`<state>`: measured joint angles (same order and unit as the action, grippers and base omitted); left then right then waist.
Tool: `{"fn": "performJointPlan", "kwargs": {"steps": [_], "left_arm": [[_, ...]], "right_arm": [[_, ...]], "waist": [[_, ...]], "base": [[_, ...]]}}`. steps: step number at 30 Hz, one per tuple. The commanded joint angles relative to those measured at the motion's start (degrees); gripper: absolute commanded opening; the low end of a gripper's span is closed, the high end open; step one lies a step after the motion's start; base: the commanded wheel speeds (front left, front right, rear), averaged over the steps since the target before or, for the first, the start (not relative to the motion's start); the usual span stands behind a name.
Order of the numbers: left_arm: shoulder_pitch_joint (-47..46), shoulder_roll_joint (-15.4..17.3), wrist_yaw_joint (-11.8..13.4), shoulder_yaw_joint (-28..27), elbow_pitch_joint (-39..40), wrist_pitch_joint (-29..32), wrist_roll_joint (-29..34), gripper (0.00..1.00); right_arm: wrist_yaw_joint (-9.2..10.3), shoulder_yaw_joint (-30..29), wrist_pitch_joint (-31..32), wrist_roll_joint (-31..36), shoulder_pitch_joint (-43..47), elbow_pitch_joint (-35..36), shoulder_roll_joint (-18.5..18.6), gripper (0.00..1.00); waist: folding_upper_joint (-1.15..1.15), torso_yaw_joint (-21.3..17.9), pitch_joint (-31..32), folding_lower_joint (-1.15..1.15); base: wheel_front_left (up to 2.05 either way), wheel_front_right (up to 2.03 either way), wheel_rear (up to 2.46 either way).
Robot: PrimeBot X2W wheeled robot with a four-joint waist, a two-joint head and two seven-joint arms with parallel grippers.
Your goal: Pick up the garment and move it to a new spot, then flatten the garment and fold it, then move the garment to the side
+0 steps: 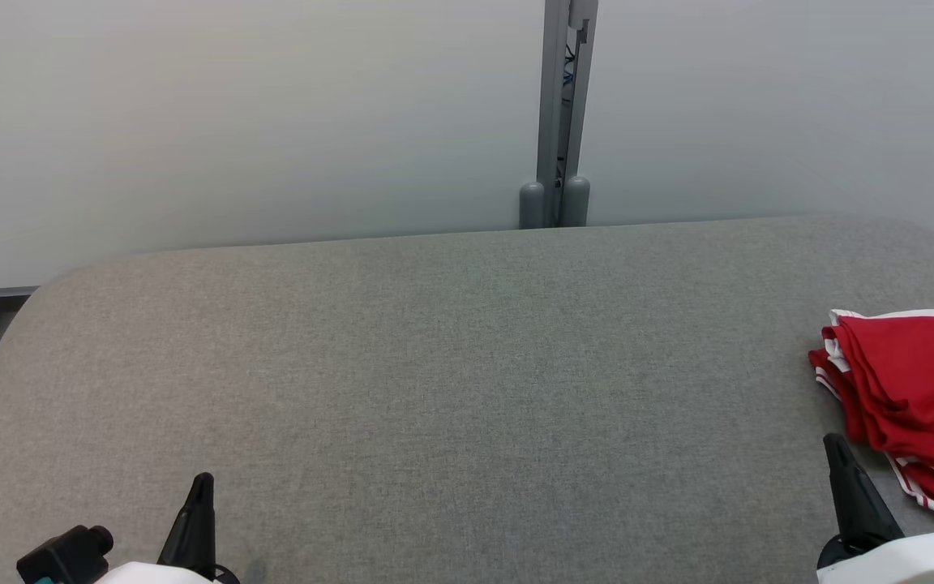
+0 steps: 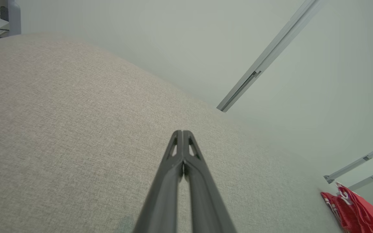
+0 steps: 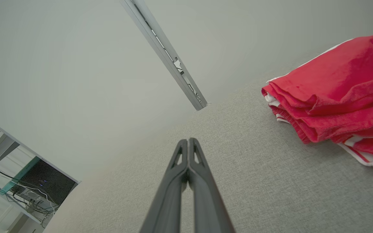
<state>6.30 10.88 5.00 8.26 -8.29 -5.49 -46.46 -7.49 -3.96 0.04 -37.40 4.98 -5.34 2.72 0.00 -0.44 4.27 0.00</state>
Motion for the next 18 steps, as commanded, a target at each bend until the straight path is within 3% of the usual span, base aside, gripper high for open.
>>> {"fn": "performJointPlan", "kwargs": {"steps": [1,18], "left_arm": [[-2.1,0.2,-0.7,-0.9,0.3,0.3,-1.8,0.0],[-4.8,-1.6,-3.7,-4.1,-1.0,3.0,-13.3,0.0]], "right_arm": [[0.0,-0.4,0.4,-2.2,-1.7,0.3,0.4,0.0],[0.0,-1.0,1.9,-15.5,-4.3,-1.9,0.4,0.0]], "waist": [[0.0,0.0,-0.1,0.0],[0.0,0.1,-0.9,0.0]], "base": [[0.0,0.0,0.0],[0.0,0.0,0.0]]}}
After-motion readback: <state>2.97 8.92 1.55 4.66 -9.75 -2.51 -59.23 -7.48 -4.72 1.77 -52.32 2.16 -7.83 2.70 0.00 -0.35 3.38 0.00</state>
